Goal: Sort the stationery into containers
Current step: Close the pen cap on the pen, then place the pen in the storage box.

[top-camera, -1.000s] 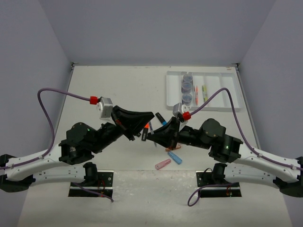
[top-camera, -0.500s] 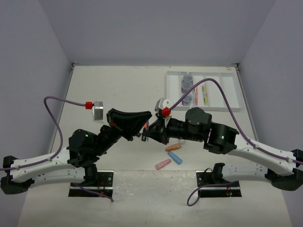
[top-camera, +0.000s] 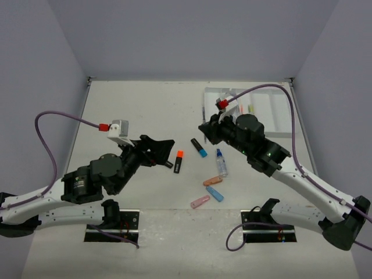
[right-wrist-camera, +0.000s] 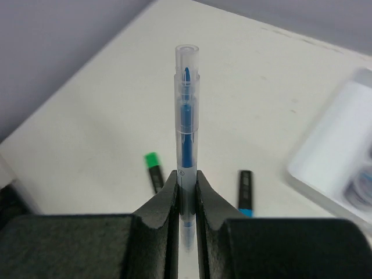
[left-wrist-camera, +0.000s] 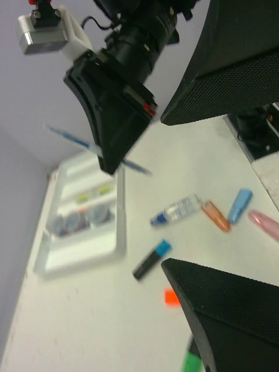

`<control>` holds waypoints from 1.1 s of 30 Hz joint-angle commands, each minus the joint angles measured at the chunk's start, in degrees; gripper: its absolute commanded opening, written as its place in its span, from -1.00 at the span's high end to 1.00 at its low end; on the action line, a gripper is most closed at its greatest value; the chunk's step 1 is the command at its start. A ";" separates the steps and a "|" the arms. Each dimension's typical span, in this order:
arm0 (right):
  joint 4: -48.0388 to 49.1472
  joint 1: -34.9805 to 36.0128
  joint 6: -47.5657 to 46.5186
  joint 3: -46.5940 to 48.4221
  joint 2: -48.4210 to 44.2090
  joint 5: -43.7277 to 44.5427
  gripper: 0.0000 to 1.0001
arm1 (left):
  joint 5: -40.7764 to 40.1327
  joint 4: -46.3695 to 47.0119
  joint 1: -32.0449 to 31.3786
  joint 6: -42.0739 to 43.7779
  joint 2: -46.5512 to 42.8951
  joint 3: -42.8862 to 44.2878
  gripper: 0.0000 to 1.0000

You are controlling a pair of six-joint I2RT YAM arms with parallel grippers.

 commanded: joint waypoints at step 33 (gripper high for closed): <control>-33.64 -35.74 2.59 44.91 54.81 21.98 -0.03 | -10.76 -37.21 -0.19 -6.90 -3.27 1.78 -1.00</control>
